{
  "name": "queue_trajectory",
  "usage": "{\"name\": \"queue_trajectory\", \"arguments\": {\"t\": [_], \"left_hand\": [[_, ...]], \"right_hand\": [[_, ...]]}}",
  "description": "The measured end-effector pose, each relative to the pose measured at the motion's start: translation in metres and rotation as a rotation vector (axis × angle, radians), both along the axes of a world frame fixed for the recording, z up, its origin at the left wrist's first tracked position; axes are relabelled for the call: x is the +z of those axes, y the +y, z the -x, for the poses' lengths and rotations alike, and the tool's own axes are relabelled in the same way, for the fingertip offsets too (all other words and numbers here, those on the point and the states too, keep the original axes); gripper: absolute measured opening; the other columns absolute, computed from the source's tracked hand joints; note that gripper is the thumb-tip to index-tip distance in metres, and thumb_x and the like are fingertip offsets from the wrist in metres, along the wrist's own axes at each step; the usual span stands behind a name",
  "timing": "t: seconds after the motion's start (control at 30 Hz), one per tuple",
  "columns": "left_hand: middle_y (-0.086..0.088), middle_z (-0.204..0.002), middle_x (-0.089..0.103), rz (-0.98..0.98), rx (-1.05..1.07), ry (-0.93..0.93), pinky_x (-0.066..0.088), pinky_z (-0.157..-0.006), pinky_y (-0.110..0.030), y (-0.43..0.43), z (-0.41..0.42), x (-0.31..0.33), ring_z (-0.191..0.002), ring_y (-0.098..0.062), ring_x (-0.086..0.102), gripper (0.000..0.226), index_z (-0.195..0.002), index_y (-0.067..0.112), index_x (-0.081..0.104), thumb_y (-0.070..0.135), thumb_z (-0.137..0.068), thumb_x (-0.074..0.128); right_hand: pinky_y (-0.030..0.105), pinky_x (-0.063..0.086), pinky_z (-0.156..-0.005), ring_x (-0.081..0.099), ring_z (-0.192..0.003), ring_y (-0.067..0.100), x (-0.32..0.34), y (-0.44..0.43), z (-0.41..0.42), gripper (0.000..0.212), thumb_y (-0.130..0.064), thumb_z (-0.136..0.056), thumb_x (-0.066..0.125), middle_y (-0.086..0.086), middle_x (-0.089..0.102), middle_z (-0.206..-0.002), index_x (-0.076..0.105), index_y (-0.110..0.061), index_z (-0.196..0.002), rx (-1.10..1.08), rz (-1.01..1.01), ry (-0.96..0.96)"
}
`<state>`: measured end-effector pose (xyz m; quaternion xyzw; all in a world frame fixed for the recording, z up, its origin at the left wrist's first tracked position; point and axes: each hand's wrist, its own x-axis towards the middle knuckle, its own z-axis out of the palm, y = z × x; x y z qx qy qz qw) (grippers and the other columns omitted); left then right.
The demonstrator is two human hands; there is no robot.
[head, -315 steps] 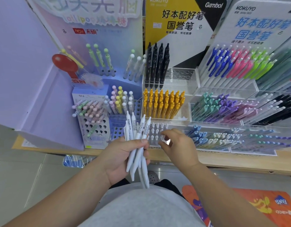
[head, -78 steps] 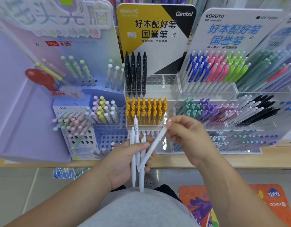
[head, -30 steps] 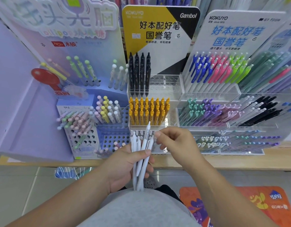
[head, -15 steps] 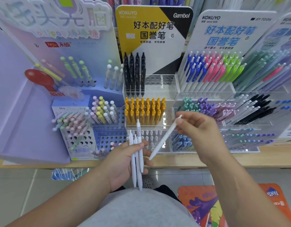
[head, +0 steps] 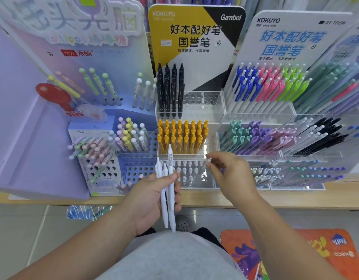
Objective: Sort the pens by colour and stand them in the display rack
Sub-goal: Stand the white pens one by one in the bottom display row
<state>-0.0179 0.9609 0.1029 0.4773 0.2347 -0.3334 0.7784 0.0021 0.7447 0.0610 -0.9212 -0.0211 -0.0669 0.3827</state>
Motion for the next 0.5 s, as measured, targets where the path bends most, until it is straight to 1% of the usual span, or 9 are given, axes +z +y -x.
{"name": "queue_trajectory", "arguments": {"t": [0.1,0.13,0.2,0.27,0.4,0.5], "left_hand": [[-0.012,-0.074,0.058,0.012,0.0,0.0,0.049,-0.057,-0.036,0.001,0.0,-0.001,-0.061,-0.025,0.055,0.031,-0.104,0.005,0.065,0.021,-0.077,0.069],[-0.012,-0.074,0.058,0.02,-0.002,0.004,0.049,-0.057,-0.036,0.002,0.0,-0.002,-0.061,-0.025,0.055,0.031,-0.103,0.005,0.066,0.021,-0.077,0.068],[-0.012,-0.075,0.058,0.033,-0.005,0.011,0.049,-0.057,-0.037,0.003,0.0,-0.003,-0.061,-0.025,0.055,0.029,-0.102,0.005,0.068,0.02,-0.077,0.065],[-0.013,-0.076,0.058,0.04,-0.009,0.013,0.049,-0.057,-0.037,0.004,-0.001,-0.004,-0.061,-0.025,0.055,0.026,-0.102,0.005,0.069,0.017,-0.079,0.062],[-0.014,-0.077,0.059,0.039,-0.012,-0.003,0.048,-0.055,-0.036,0.003,-0.001,-0.004,-0.061,-0.025,0.056,0.023,-0.106,0.004,0.07,0.011,-0.089,0.057],[-0.017,-0.082,0.063,0.015,-0.027,-0.04,0.048,-0.053,-0.034,0.003,0.0,-0.003,-0.063,-0.025,0.058,0.026,-0.114,0.002,0.068,0.011,-0.092,0.057]], "right_hand": [[0.012,0.05,-0.072,0.065,-0.075,0.007,-0.006,0.001,0.0,0.021,-0.01,-0.086,0.073,-0.003,0.072,-0.09,0.074,-0.013,-0.107,0.036,0.036,0.007],[0.014,0.051,-0.072,0.065,-0.075,0.008,-0.009,0.002,0.0,0.021,-0.01,-0.085,0.074,-0.003,0.072,-0.09,0.074,-0.013,-0.106,0.049,0.052,0.007],[0.024,0.055,-0.073,0.067,-0.077,0.012,-0.014,0.003,0.002,0.021,-0.009,-0.083,0.076,-0.002,0.072,-0.091,0.074,-0.013,-0.104,0.077,0.084,0.004],[0.029,0.056,-0.07,0.067,-0.076,0.015,-0.02,0.005,0.003,0.021,-0.008,-0.081,0.077,0.0,0.072,-0.09,0.074,-0.014,-0.102,0.108,0.127,-0.01],[0.035,0.056,-0.065,0.067,-0.076,0.023,-0.03,0.009,0.003,0.021,-0.005,-0.08,0.076,0.003,0.071,-0.088,0.074,-0.013,-0.099,0.156,0.218,-0.013],[0.035,0.055,-0.063,0.068,-0.077,0.027,-0.032,0.011,0.003,0.022,-0.004,-0.078,0.076,0.005,0.071,-0.089,0.074,-0.011,-0.099,0.157,0.291,0.006]]}}
